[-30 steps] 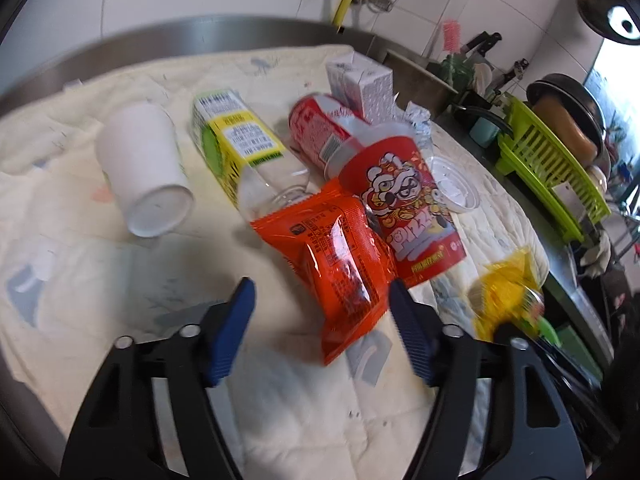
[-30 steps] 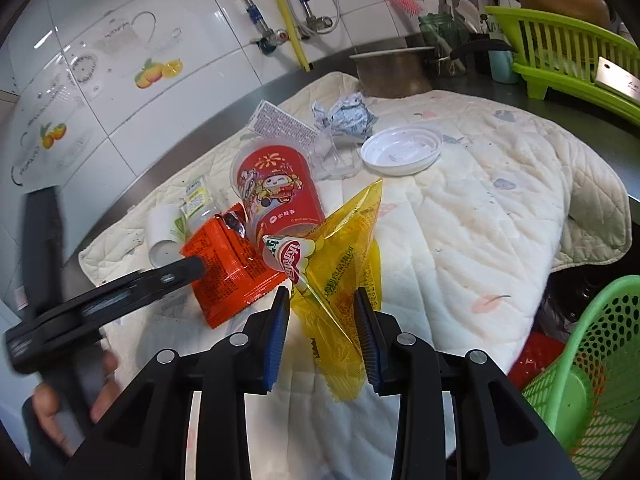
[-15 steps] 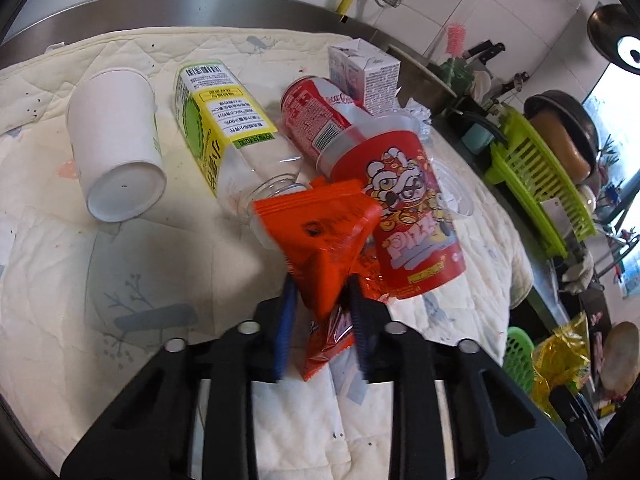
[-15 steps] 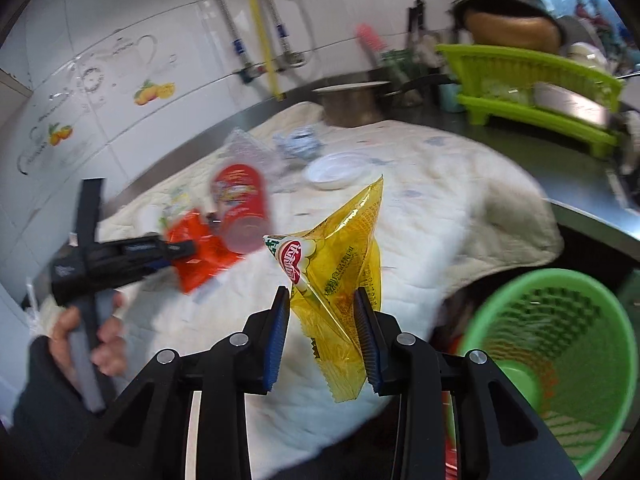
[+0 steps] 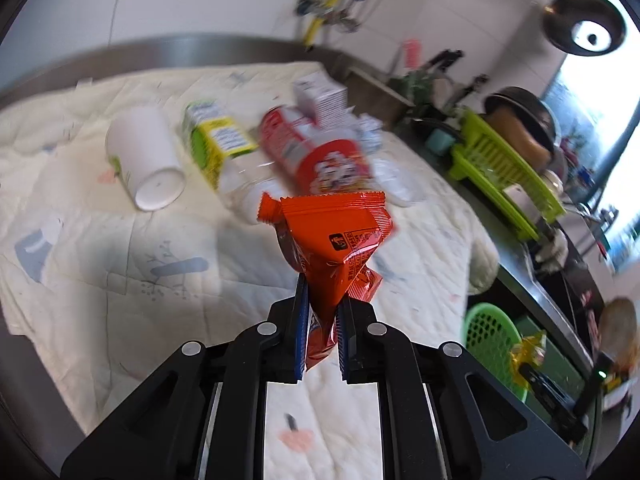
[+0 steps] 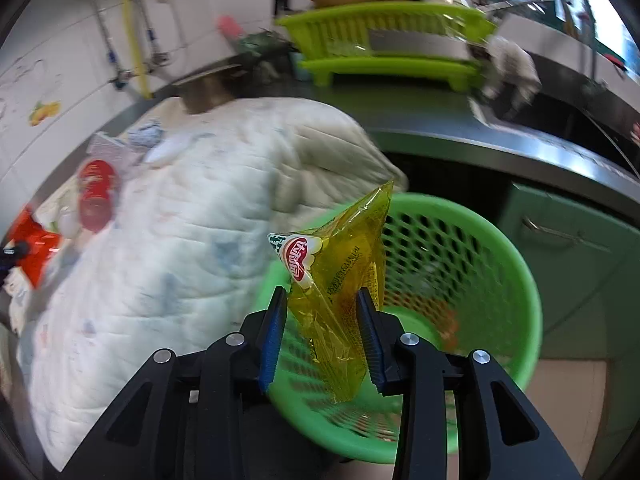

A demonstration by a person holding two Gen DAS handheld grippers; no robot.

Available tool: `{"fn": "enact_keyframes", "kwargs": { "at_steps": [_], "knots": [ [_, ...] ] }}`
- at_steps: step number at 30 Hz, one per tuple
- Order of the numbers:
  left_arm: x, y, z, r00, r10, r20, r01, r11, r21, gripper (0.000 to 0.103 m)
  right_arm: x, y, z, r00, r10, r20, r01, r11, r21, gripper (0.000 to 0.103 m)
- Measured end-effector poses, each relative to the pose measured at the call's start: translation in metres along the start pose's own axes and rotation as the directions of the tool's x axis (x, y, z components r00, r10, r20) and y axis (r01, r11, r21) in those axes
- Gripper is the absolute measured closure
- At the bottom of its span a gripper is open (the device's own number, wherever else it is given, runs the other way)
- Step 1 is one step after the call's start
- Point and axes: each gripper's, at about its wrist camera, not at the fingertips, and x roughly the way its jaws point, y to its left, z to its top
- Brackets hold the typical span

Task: Collect trash
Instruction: 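Carry both items over the green basket and open both tools to drop them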

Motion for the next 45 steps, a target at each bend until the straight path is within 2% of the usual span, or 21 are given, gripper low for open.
{"fn": "enact_keyframes", "kwargs": {
  "at_steps": [5, 7, 11, 13, 20, 22, 24, 27, 29, 30, 32, 34, 37, 39, 44, 45],
  "knots": [
    [-0.008, -0.048, -0.005, 0.996, -0.093, -0.006, 0.093, 0.992, 0.089, 0.092, 0.006, -0.026, -0.009, 0.999, -0.042, -0.023, 0.043, 0.998, 0.046, 0.062],
    [-0.004, -0.074, -0.009, 0.989, -0.142, -0.031, 0.145, 0.981, 0.13, 0.092, 0.006, -0.032, -0.012, 0.998, -0.062, -0.025, 0.063, 0.997, 0.045, 0.061],
    [0.017, -0.127, -0.024, 0.974, -0.201, -0.105, 0.22, 0.952, 0.214, 0.092, 0.003, -0.04, -0.016, 0.997, -0.072, -0.022, 0.073, 0.996, 0.051, 0.047],
    [0.029, -0.151, -0.033, 0.963, -0.227, -0.145, 0.258, 0.934, 0.247, 0.092, -0.001, -0.044, -0.019, 0.996, -0.083, -0.014, 0.084, 0.995, 0.057, 0.047],
    [0.084, -0.216, -0.067, 0.922, -0.25, -0.296, 0.34, 0.888, 0.31, 0.091, -0.03, -0.06, -0.02, 0.995, -0.097, 0.039, 0.093, 0.992, 0.083, 0.035],
    [0.099, -0.232, -0.079, 0.908, -0.247, -0.34, 0.358, 0.878, 0.319, 0.091, -0.039, -0.065, -0.02, 0.994, -0.097, 0.055, 0.092, 0.991, 0.093, 0.035],
    [0.108, -0.243, -0.088, 0.902, -0.239, -0.359, 0.363, 0.87, 0.333, 0.09, -0.048, -0.069, -0.02, 0.992, -0.104, 0.073, 0.097, 0.99, 0.098, 0.033],
    [0.125, -0.258, -0.104, 0.878, -0.235, -0.417, 0.388, 0.859, 0.333, 0.086, -0.057, -0.073, -0.02, 0.99, -0.11, 0.093, 0.1, 0.989, 0.105, 0.032],
    [0.131, -0.264, -0.111, 0.875, -0.223, -0.429, 0.388, 0.854, 0.347, 0.069, -0.061, -0.076, -0.02, 0.988, -0.113, 0.104, 0.101, 0.988, 0.113, 0.031],
    [0.134, -0.267, -0.116, 0.873, -0.217, -0.436, 0.387, 0.853, 0.35, 0.057, -0.063, -0.077, -0.02, 0.988, -0.114, 0.107, 0.101, 0.988, 0.116, 0.031],
    [0.136, -0.269, -0.121, 0.87, -0.21, -0.447, 0.389, 0.85, 0.356, 0.057, -0.066, -0.079, -0.02, 0.987, -0.114, 0.115, 0.1, 0.988, 0.121, 0.03],
    [0.138, -0.269, -0.125, 0.863, -0.208, -0.46, 0.391, 0.851, 0.35, 0.052, -0.068, -0.08, -0.02, 0.986, -0.115, 0.119, 0.1, 0.987, 0.126, 0.03],
    [0.135, -0.266, -0.122, 0.867, -0.208, -0.452, 0.386, 0.855, 0.346, 0.049, -0.07, -0.079, -0.018, 0.987, -0.104, 0.126, 0.089, 0.988, 0.125, 0.029],
    [0.129, -0.261, -0.117, 0.877, -0.208, -0.434, 0.375, 0.86, 0.346, 0.047, -0.071, -0.075, -0.016, 0.987, -0.098, 0.129, 0.083, 0.99, 0.116, 0.028],
    [0.109, -0.237, -0.094, 0.91, -0.192, -0.366, 0.322, 0.885, 0.336, 0.043, -0.069, -0.06, -0.011, 0.988, -0.074, 0.135, 0.063, 0.994, 0.086, 0.025],
    [0.103, -0.228, -0.088, 0.921, -0.182, -0.343, 0.301, 0.894, 0.333, 0.042, -0.069, -0.054, -0.009, 0.988, -0.067, 0.136, 0.057, 0.996, 0.075, 0.025]
  ]
}}
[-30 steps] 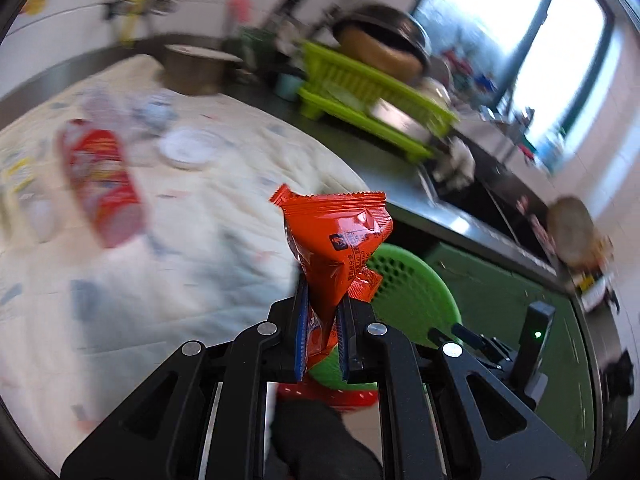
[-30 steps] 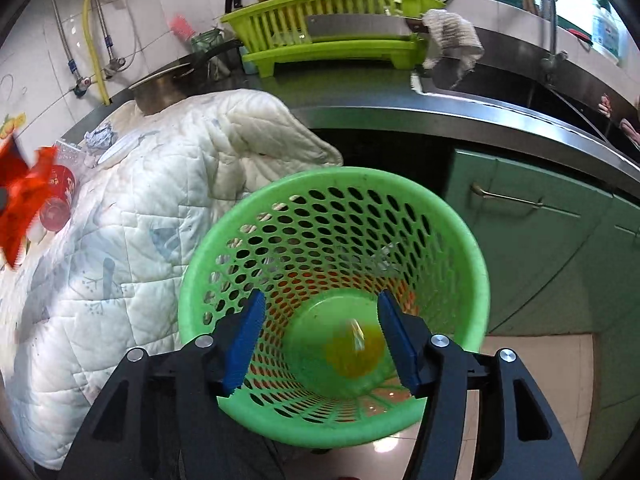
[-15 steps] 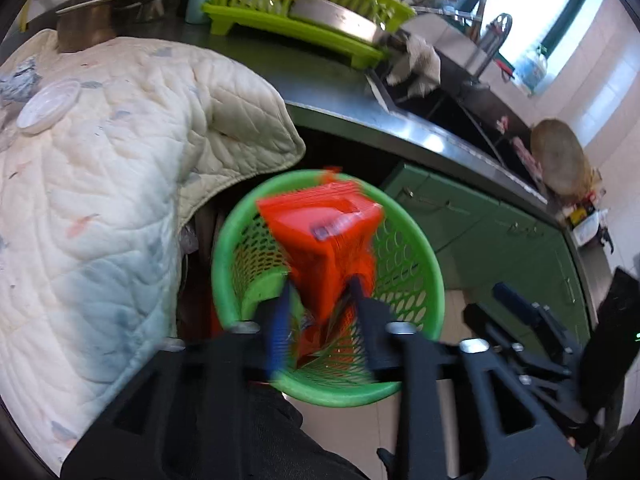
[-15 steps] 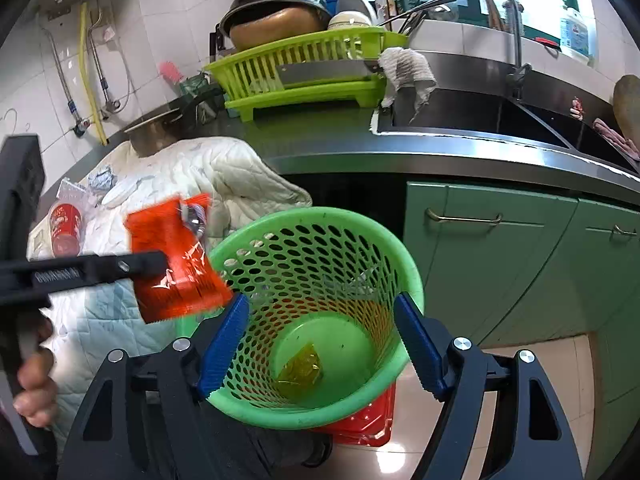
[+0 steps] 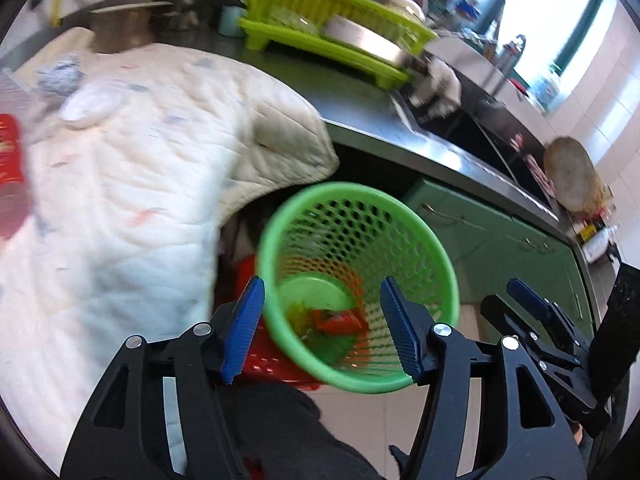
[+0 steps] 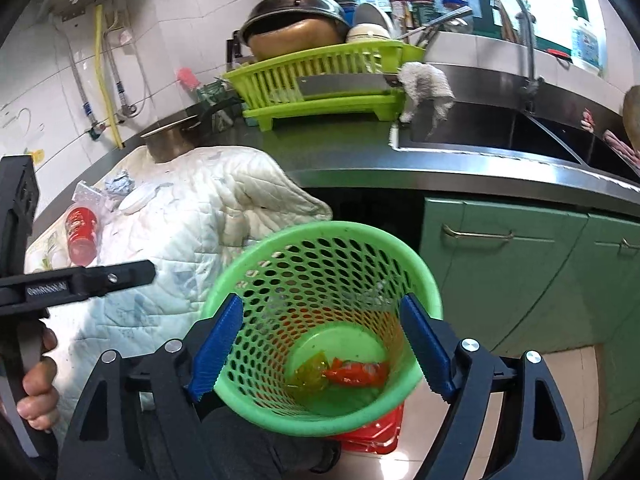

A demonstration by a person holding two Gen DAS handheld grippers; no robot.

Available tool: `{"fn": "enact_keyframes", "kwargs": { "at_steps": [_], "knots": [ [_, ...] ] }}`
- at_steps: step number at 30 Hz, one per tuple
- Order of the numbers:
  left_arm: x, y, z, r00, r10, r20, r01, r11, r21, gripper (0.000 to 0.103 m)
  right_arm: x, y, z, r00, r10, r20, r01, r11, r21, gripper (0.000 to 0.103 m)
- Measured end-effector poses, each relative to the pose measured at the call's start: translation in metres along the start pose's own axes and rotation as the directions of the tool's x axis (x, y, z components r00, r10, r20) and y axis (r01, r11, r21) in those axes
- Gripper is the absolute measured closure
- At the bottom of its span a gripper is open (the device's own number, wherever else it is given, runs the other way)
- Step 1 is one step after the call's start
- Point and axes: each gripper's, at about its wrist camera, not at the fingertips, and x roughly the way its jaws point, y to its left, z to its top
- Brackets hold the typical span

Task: Collect trash
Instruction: 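Carry both items over the green basket and open both tools to drop them, then grasp the red printed cup with the right tool while the left tool grasps the white paper cup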

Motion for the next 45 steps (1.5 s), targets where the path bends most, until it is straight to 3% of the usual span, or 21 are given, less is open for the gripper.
{"fn": "enact_keyframes", "kwargs": {
  "at_steps": [7, 11, 14, 17, 21, 23, 25, 34, 36, 40, 43, 45],
  "knots": [
    [-0.056, 0.056, 0.002, 0.989, 0.116, 0.095, -0.106, 0.989, -0.104, 0.039, 0.007, 0.046, 0.016, 0.996, 0.084, -0.003, -0.084, 0.993, -0.081, 0.022],
    [-0.094, 0.096, 0.0, 0.966, 0.212, 0.148, -0.183, 0.966, -0.184, 0.035, 0.014, 0.083, 0.024, 0.989, 0.15, -0.017, -0.151, 0.978, -0.141, 0.021],
    [-0.125, 0.132, -0.003, 0.938, 0.302, 0.172, -0.252, 0.932, -0.26, 0.034, 0.022, 0.113, 0.03, 0.979, 0.2, -0.034, -0.203, 0.962, -0.182, 0.02],
    [-0.15, 0.168, -0.006, 0.904, 0.389, 0.179, -0.315, 0.888, -0.336, 0.031, 0.029, 0.143, 0.032, 0.969, 0.242, -0.054, -0.248, 0.944, -0.219, 0.02],
    [-0.182, 0.221, -0.011, 0.849, 0.503, 0.16, -0.387, 0.799, -0.46, 0.024, 0.039, 0.185, 0.037, 0.948, 0.304, -0.091, -0.317, 0.908, -0.273, 0.02],
    [-0.195, 0.251, -0.01, 0.817, 0.56, 0.135, -0.42, 0.74, -0.526, 0.018, 0.043, 0.204, 0.04, 0.939, 0.327, -0.104, -0.343, 0.892, -0.295, 0.02],
    [-0.202, 0.28, -0.011, 0.8, 0.592, 0.095, -0.434, 0.681, -0.59, 0.015, 0.047, 0.221, 0.043, 0.932, 0.345, -0.114, -0.364, 0.875, -0.32, 0.019],
    [-0.187, 0.362, 0.001, 0.802, 0.596, -0.042, -0.444, 0.547, -0.71, 0.015, 0.072, 0.282, 0.059, 0.902, 0.395, -0.174, -0.431, 0.815, -0.388, 0.019],
    [-0.182, 0.375, -0.001, 0.812, 0.579, -0.065, -0.433, 0.525, -0.732, 0.015, 0.076, 0.291, 0.06, 0.899, 0.399, -0.18, -0.437, 0.803, -0.406, 0.019],
    [-0.172, 0.392, -0.001, 0.828, 0.556, -0.078, -0.411, 0.507, -0.757, 0.015, 0.09, 0.31, 0.066, 0.893, 0.404, -0.198, -0.45, 0.785, -0.427, 0.019],
    [-0.167, 0.402, -0.002, 0.86, 0.508, -0.055, -0.352, 0.512, -0.783, 0.015, 0.102, 0.323, 0.072, 0.881, 0.417, -0.223, -0.473, 0.769, -0.43, 0.019],
    [-0.163, 0.404, 0.001, 0.864, 0.5, -0.056, -0.351, 0.518, -0.781, 0.015, 0.111, 0.332, 0.076, 0.882, 0.412, -0.231, -0.472, 0.762, -0.443, 0.019]
  ]
}}
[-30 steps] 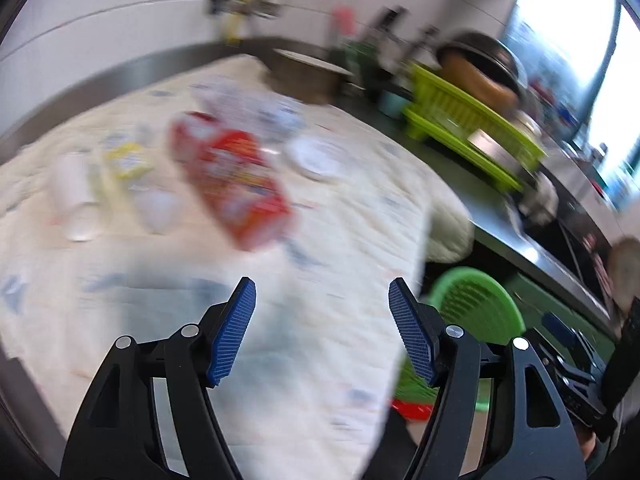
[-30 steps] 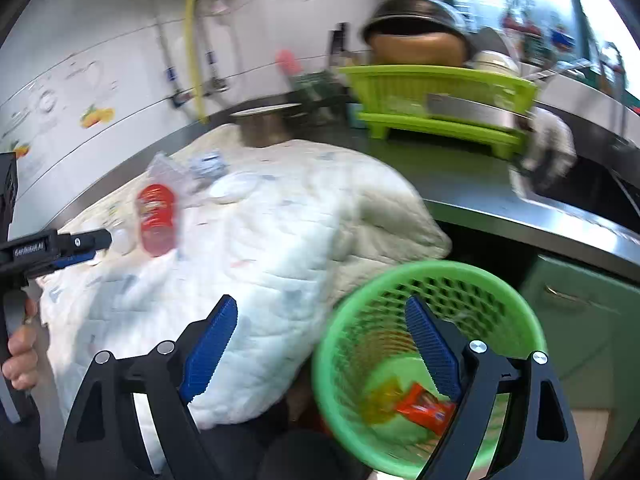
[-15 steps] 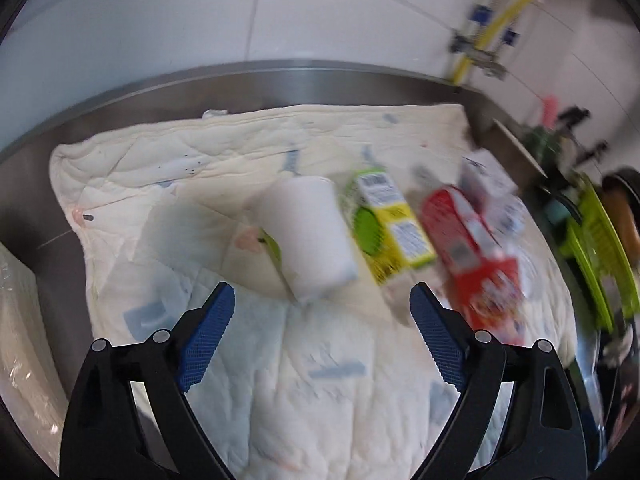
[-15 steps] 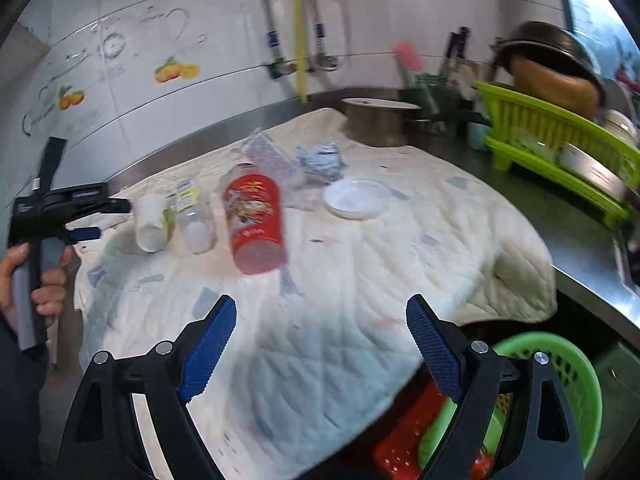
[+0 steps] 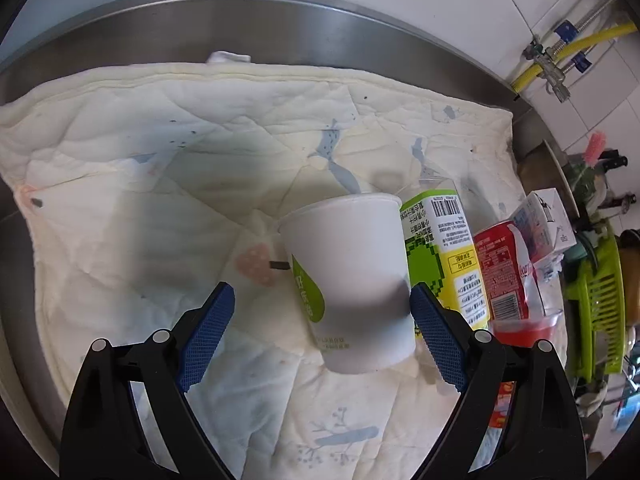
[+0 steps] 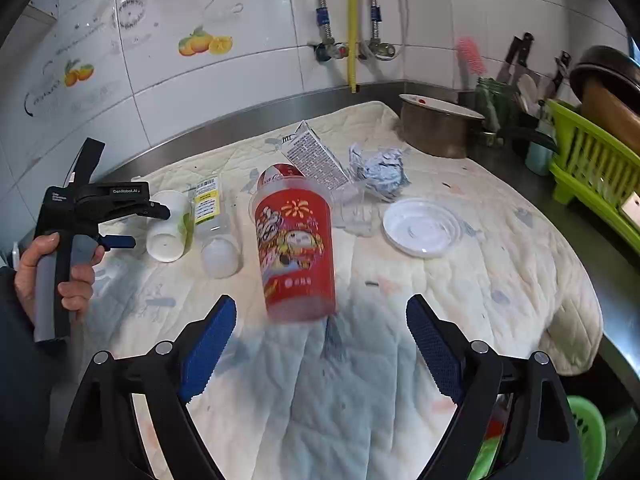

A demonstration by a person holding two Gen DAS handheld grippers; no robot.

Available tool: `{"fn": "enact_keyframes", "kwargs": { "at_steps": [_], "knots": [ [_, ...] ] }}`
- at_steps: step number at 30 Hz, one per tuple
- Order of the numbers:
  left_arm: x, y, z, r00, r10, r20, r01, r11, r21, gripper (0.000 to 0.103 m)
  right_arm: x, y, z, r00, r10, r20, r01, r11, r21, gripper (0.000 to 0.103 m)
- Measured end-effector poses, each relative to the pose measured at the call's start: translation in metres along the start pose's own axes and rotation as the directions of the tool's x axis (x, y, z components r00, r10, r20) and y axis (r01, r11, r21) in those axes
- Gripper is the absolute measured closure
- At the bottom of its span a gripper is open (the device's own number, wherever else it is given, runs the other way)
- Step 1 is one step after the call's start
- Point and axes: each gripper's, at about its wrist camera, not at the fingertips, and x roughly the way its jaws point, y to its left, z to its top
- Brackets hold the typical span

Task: Collect trash
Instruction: 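Grasp the red printed cup with the right tool while the left tool grasps the white paper cup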

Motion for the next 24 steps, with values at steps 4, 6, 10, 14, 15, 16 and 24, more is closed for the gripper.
{"fn": "enact_keyframes", "kwargs": {
  "at_steps": [4, 6, 10, 14, 15, 16, 24],
  "knots": [
    [0.009, -0.002, 0.005, 1.0, -0.009, -0.018, 0.009, 1.0, -0.002, 0.015, 0.023, 0.001, 0.012, 0.999, 0.022, -0.034, -0.022, 1.0, -0.004, 0.019],
    [0.013, -0.005, 0.007, 1.0, -0.01, -0.021, 0.01, 1.0, -0.001, 0.015, 0.036, 0.004, 0.019, 0.998, 0.035, -0.051, -0.035, 0.999, -0.009, 0.019],
    [0.02, -0.008, 0.01, 0.999, -0.001, -0.036, 0.001, 1.0, 0.006, 0.015, 0.058, 0.01, 0.031, 0.996, 0.043, -0.079, -0.045, 0.998, -0.032, 0.019],
    [0.025, -0.005, 0.013, 0.999, 0.006, -0.047, -0.006, 1.0, -0.001, 0.015, 0.082, 0.018, 0.039, 0.992, 0.04, -0.117, -0.046, 0.998, -0.052, 0.019],
    [0.025, -0.004, 0.013, 0.999, 0.006, -0.048, -0.006, 1.0, 0.0, 0.015, 0.088, 0.02, 0.04, 0.992, 0.027, -0.126, -0.036, 0.997, -0.065, 0.019],
    [0.026, -0.004, 0.014, 0.999, 0.004, -0.05, -0.004, 1.0, 0.003, 0.016, 0.093, 0.021, 0.041, 0.99, 0.021, -0.137, -0.031, 0.997, -0.072, 0.019],
    [0.026, -0.007, 0.016, 0.998, -0.015, -0.054, 0.016, 0.999, 0.029, 0.029, 0.122, 0.025, 0.046, 0.982, -0.003, -0.186, -0.014, 0.996, -0.088, 0.023]
  ]
}}
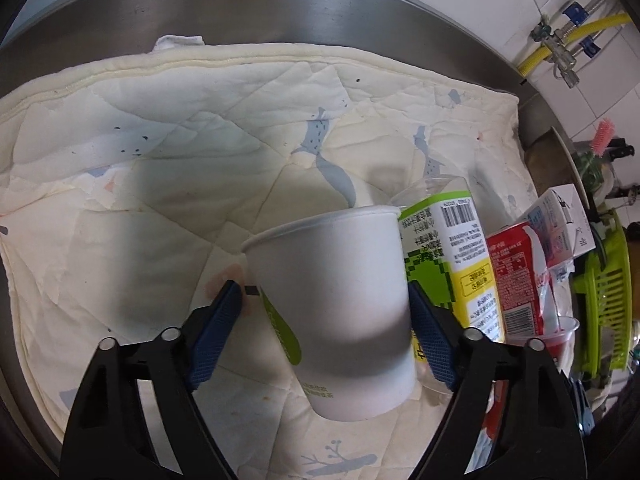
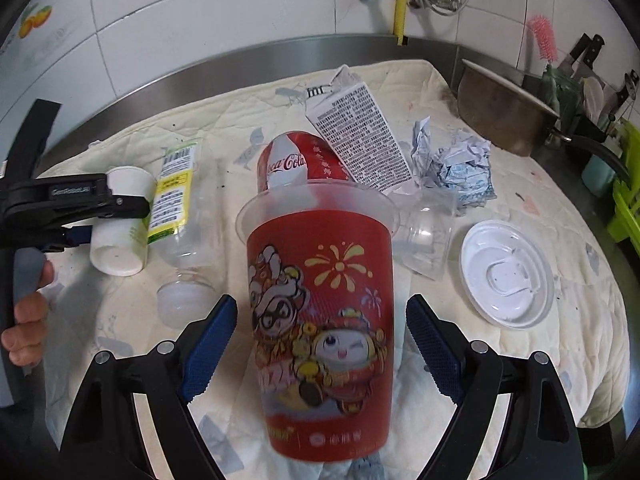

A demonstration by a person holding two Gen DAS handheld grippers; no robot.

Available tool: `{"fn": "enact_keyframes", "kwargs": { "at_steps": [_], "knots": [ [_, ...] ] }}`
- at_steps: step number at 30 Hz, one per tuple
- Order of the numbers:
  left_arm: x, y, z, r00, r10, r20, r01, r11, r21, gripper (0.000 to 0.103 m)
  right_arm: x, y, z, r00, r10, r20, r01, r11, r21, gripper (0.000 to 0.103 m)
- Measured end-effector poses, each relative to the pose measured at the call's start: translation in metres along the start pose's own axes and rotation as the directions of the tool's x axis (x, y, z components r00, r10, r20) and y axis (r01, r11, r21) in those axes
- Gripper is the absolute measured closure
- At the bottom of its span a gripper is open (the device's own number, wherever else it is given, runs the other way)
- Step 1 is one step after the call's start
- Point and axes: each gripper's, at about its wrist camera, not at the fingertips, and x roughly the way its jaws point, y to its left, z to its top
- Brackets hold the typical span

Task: Collect trash
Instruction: 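Grasp the red printed cup with the right tool while the left tool grasps the white paper cup, then move the red cup into the green basket and release it with the right tool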

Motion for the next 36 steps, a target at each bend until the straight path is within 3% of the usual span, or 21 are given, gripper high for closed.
{"fn": "enact_keyframes", "kwargs": {
  "at_steps": [1, 4, 11, 20, 25, 31, 36],
  "knots": [
    [0.0, -0.002, 0.0, 1.0, -0.011, -0.001, 0.011, 1.0, 0.008, 0.035, 0.002, 0.0, 0.001, 1.0, 0.0, -0.004, 0.0, 1.0, 0.002, 0.027],
    [-0.004, -0.007, -0.003, 1.0, -0.004, 0.009, 0.004, 0.999, 0.039, 0.036, 0.006, 0.0, 0.003, 1.0, -0.002, -0.018, 0.002, 1.0, 0.006, 0.032],
    [-0.016, -0.002, -0.009, 1.0, -0.015, 0.026, 0.014, 0.999, 0.05, 0.038, -0.007, 0.003, -0.006, 1.0, 0.018, -0.006, -0.018, 1.0, 0.025, 0.033],
    [-0.06, -0.002, -0.041, 0.995, -0.072, 0.071, 0.065, 0.994, 0.09, 0.038, -0.065, -0.003, -0.038, 0.993, 0.092, 0.07, -0.098, 0.991, 0.092, 0.033],
    [-0.086, -0.014, -0.065, 0.988, -0.128, 0.088, 0.115, 0.982, 0.148, 0.038, -0.11, -0.015, -0.068, 0.986, 0.091, 0.143, -0.109, 0.986, 0.129, 0.033],
    [-0.111, -0.049, -0.101, 0.974, -0.208, 0.085, 0.182, 0.952, 0.244, 0.038, -0.169, -0.051, -0.119, 0.975, 0.032, 0.221, -0.081, 0.973, 0.216, 0.033],
    [-0.122, -0.097, -0.14, 0.956, -0.292, 0.028, 0.264, 0.898, 0.353, 0.038, -0.204, -0.1, -0.185, 0.969, -0.156, 0.191, 0.088, 0.942, 0.323, 0.033]
  ]
}}
